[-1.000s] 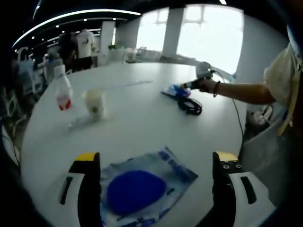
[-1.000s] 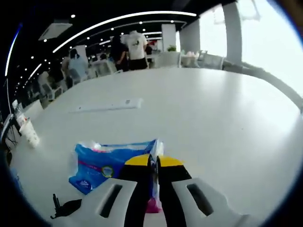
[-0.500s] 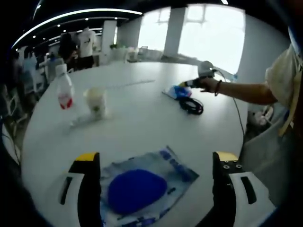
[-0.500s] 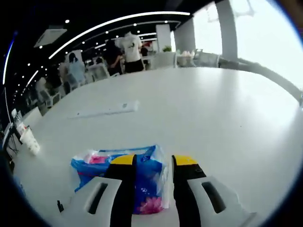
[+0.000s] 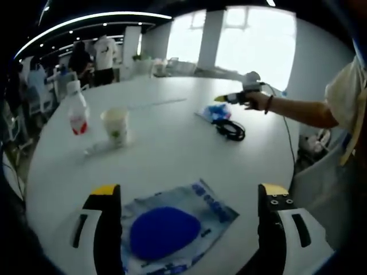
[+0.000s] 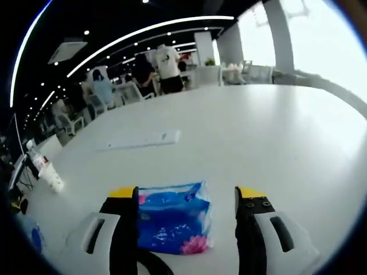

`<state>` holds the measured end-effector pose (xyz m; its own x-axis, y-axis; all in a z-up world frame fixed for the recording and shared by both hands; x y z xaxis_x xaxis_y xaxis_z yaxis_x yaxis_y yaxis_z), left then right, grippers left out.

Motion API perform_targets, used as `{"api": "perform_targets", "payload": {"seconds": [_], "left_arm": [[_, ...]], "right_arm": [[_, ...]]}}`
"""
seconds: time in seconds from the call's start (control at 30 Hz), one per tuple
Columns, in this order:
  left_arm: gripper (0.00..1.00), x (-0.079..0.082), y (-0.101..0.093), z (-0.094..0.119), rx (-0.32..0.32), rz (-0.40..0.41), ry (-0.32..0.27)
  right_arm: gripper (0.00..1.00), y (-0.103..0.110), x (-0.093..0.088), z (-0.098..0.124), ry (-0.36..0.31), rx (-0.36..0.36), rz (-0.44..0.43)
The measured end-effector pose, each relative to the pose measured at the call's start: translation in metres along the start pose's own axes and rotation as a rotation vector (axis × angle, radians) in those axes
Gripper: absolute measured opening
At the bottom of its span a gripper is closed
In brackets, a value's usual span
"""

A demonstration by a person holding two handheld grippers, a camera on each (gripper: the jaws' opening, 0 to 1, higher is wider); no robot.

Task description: Arrange the tabletop items into an orderly group along one side of the table until the central work area is clear of visible clutter.

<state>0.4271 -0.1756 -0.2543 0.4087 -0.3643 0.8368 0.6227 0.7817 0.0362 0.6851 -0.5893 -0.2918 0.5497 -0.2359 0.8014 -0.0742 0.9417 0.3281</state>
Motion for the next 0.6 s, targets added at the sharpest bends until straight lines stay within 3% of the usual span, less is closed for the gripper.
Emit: {"api": "perform_targets", "payload": {"seconds": [0.27,0.6], "left_arm": [[0.99,0.004,-0.003,0.000,-0.005,0.002,-0.007],[0.99,0.008,-0.003,0.000,-0.006,-0.014,-0.013]], "right_arm": [[0.85,0.020,-0.005,0.019,0.029,0.087,0.008],[0.89,0.039,-0.009,0.044,0.047,0.154,0.064]]}}
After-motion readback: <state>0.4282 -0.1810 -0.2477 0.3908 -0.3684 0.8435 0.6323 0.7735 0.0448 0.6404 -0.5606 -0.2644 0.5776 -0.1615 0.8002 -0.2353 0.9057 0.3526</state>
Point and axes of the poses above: the point that each gripper's makers call its tool centre point, and the gripper's own axes: z roughly backward along the fingers, y roughly to its left, x roughly out of its top, the point moved 10 cm from there along z, roughly backward along the fingers, and after that the axes turned 12 degrees about -z, right-handed, at the moved point
